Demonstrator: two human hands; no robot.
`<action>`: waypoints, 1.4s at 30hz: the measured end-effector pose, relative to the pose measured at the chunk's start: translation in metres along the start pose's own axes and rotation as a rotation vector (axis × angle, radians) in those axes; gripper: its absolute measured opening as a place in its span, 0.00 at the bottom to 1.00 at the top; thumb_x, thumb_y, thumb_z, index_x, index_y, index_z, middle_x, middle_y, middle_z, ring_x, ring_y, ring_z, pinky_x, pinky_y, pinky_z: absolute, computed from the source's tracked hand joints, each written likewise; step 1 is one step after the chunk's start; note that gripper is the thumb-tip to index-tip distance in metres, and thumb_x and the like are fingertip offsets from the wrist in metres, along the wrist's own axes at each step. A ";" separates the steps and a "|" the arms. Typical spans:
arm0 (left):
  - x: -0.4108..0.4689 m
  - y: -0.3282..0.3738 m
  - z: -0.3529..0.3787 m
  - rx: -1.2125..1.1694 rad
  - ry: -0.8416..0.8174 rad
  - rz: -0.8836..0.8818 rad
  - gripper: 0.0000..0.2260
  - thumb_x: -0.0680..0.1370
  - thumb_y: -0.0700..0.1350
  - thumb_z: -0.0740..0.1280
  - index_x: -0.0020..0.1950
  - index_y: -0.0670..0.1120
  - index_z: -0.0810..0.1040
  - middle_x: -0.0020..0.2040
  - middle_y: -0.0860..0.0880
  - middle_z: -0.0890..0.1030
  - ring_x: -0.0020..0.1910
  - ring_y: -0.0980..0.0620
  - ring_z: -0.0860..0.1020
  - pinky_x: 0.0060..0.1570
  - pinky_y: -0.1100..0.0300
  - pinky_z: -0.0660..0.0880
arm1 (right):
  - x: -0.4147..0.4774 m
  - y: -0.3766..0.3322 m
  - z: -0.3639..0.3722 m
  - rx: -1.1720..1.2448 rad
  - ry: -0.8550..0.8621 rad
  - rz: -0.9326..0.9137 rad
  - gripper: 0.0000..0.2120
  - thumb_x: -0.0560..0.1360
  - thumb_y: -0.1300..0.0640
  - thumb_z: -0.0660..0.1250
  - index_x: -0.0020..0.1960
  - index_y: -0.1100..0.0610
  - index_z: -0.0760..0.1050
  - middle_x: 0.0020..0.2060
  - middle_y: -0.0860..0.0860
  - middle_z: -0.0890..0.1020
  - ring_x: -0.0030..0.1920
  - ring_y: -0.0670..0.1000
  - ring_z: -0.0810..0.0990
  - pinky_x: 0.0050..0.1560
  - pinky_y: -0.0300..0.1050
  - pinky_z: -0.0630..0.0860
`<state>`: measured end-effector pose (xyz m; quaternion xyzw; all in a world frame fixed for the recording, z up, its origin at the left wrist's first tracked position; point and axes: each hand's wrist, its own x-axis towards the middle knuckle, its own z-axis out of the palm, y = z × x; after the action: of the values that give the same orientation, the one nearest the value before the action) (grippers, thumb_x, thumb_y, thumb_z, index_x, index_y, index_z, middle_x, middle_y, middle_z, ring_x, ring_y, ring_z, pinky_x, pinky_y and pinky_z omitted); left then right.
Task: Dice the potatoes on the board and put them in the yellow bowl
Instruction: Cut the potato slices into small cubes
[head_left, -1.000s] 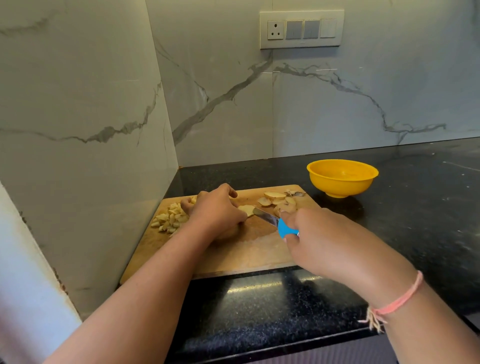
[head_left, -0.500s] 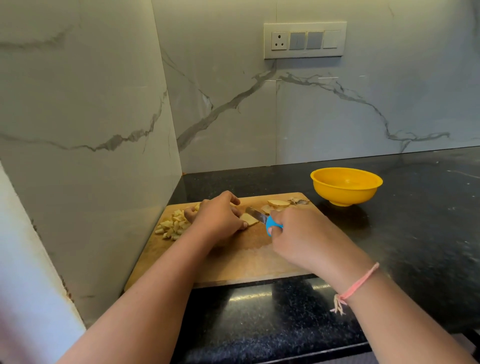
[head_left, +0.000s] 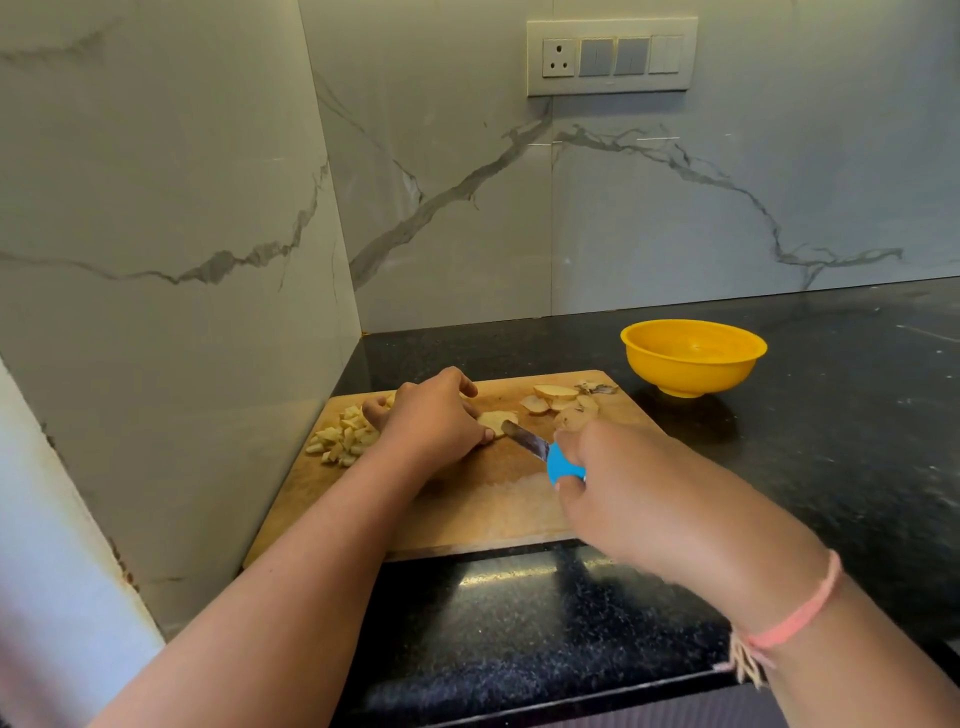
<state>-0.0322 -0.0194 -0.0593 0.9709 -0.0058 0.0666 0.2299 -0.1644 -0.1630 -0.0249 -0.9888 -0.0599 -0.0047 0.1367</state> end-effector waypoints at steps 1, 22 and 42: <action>0.000 0.000 0.000 -0.009 -0.003 -0.001 0.17 0.74 0.53 0.71 0.60 0.58 0.70 0.56 0.57 0.80 0.67 0.49 0.69 0.66 0.41 0.58 | -0.006 0.000 -0.001 -0.009 0.000 -0.002 0.19 0.80 0.54 0.58 0.71 0.51 0.63 0.54 0.51 0.75 0.45 0.48 0.75 0.45 0.41 0.74; 0.002 -0.001 -0.002 -0.025 -0.021 -0.032 0.22 0.73 0.48 0.72 0.63 0.57 0.68 0.56 0.54 0.80 0.65 0.48 0.70 0.66 0.39 0.60 | 0.048 -0.011 0.015 0.035 0.085 -0.011 0.14 0.80 0.55 0.58 0.64 0.55 0.69 0.42 0.49 0.72 0.46 0.49 0.76 0.47 0.43 0.77; 0.016 -0.009 0.001 -0.119 -0.068 -0.065 0.19 0.69 0.48 0.76 0.50 0.59 0.68 0.55 0.52 0.81 0.59 0.48 0.76 0.61 0.44 0.70 | -0.005 -0.012 -0.006 -0.055 0.020 -0.012 0.20 0.82 0.49 0.54 0.72 0.52 0.62 0.60 0.52 0.75 0.54 0.52 0.76 0.48 0.43 0.72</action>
<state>-0.0161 -0.0113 -0.0627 0.9569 0.0141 0.0256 0.2890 -0.1704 -0.1542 -0.0159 -0.9917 -0.0644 -0.0169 0.1101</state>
